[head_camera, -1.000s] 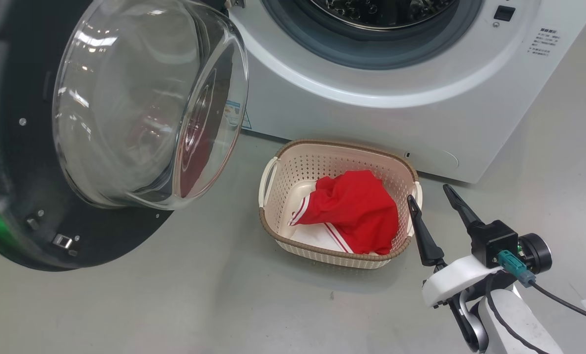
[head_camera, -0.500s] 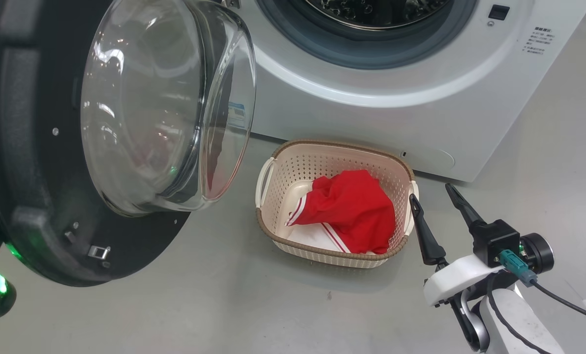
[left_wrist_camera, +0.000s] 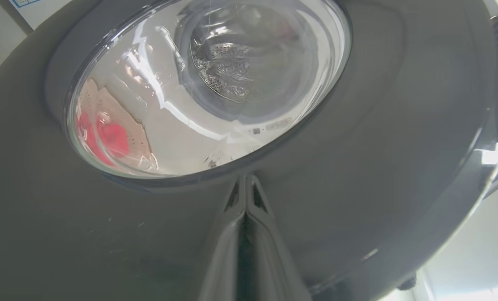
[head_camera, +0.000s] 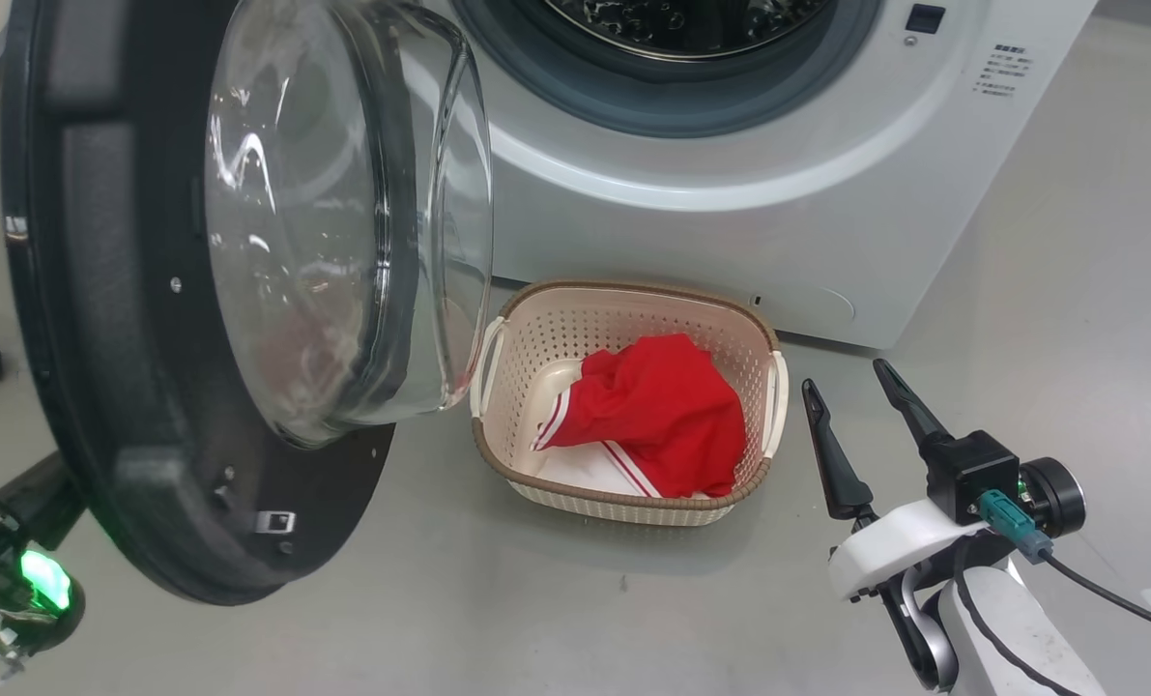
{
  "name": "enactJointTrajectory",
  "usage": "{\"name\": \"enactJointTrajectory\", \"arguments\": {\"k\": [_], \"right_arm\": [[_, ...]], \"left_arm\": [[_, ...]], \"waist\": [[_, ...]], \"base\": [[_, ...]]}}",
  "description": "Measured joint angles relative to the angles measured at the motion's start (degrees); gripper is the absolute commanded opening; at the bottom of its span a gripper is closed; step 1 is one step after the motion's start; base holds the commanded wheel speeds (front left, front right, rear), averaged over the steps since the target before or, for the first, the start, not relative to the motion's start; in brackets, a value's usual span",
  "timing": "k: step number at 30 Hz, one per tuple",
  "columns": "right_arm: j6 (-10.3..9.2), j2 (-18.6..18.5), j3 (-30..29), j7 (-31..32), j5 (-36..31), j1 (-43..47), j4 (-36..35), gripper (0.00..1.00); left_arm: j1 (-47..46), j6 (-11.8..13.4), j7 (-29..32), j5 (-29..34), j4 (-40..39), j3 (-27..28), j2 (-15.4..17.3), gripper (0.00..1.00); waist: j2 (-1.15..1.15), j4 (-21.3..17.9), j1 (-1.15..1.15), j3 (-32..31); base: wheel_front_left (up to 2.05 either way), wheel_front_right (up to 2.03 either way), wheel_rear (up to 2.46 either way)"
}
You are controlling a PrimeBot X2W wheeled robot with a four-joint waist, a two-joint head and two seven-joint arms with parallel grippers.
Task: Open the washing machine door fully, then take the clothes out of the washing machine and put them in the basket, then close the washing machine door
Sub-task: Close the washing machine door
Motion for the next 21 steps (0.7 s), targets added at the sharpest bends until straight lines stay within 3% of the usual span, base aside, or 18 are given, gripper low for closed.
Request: {"name": "enactJointTrajectory", "arguments": {"k": [9, 21], "right_arm": [[-0.01, 0.7, -0.09, 0.0, 0.25, -0.2, -0.8, 1.0], [-0.07, 1.8, 0.14, 0.0, 1.01, -0.27, -2.21, 1.0]], "left_arm": [[2.93, 0.0, 3.04, 0.16, -8.15, -2.77, -2.72, 0.0], [5.93, 0.0, 5.56, 0.13, -13.54, -5.44, -3.85, 0.0]], "waist": [[0.0, -3.15, 0.0, -0.83], [0.0, -8.72, 0.0, -1.98]], "base": [[0.0, 0.0, 0.0], [0.0, 0.0, 0.0]]}}
